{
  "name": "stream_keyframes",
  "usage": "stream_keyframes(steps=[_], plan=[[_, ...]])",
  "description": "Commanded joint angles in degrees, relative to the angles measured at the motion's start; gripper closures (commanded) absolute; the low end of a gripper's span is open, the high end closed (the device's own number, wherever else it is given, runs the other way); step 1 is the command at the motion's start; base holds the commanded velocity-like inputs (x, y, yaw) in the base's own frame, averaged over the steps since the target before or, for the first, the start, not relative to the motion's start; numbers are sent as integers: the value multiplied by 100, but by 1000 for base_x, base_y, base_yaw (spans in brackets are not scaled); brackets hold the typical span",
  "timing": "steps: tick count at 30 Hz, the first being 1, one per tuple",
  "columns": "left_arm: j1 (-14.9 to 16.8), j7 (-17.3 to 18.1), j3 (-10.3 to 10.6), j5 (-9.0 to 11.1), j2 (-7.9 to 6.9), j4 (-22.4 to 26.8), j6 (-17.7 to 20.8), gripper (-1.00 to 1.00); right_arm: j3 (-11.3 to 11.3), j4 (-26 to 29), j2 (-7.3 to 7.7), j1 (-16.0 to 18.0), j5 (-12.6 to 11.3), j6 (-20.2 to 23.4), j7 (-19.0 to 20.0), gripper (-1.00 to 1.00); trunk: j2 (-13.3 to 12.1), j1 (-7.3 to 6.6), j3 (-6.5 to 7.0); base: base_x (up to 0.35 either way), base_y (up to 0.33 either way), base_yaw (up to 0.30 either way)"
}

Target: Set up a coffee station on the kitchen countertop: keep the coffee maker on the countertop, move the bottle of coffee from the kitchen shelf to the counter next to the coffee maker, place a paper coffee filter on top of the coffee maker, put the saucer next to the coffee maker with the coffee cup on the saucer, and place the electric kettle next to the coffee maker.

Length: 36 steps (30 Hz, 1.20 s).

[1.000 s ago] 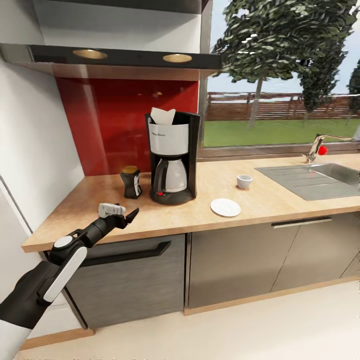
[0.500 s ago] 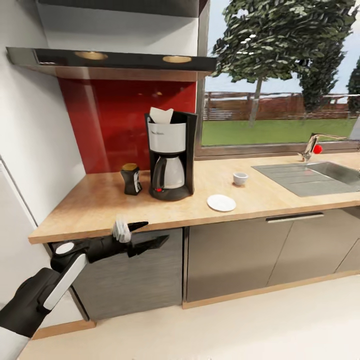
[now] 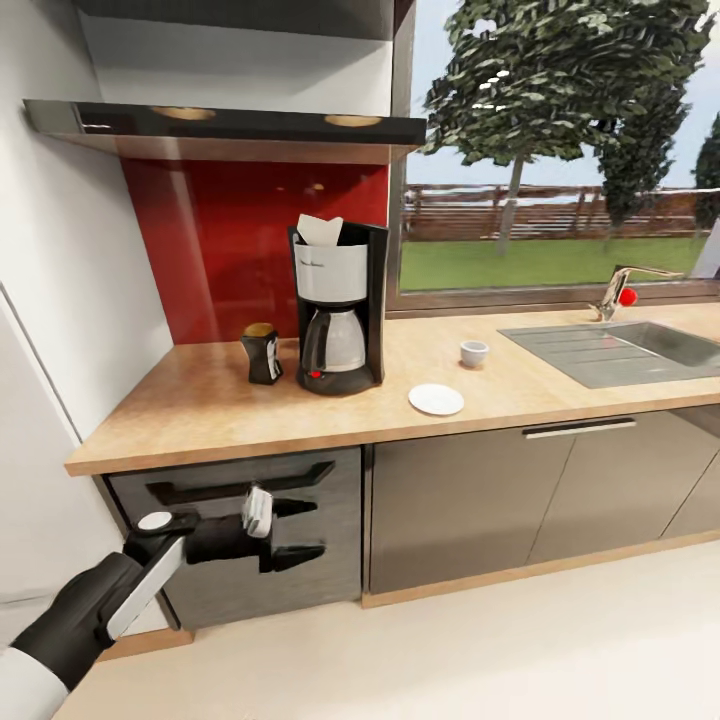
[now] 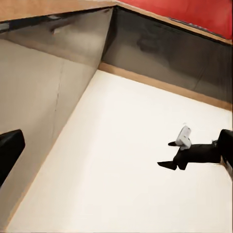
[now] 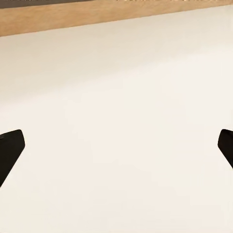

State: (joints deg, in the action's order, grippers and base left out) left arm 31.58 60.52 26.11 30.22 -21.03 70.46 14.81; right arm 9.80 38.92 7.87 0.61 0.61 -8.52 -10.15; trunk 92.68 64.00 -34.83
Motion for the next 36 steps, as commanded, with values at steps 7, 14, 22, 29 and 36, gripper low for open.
stream_keyframes(steps=[7,14,22,29,36], plan=[[0,541,515,53,-1,-1648,-660,-100,5,-13,20,4,1,-392,-6,-100,3,0,-5,-2,-1,0],[-265,757,493,79,614,-5911,-2147,-100,298,145,240,5,-16,-536,-12,-100,3,0,-5,0,0,0],[-513,-948,-193,70,876,-6897,-2344,-100,637,2652,-68,-922,-40,526,178,-100,3,0,-5,0,0,0],[-562,-1842,-245,66,1200,-6913,-2343,-100,1888,2432,-95,-1015,-94,617,1736,-100,3,0,-5,0,0,0],[-566,-1885,-256,68,1215,-6914,-2343,-100,2132,2444,-101,-1019,-89,616,2010,-100,3,0,-5,102,-91,0]])
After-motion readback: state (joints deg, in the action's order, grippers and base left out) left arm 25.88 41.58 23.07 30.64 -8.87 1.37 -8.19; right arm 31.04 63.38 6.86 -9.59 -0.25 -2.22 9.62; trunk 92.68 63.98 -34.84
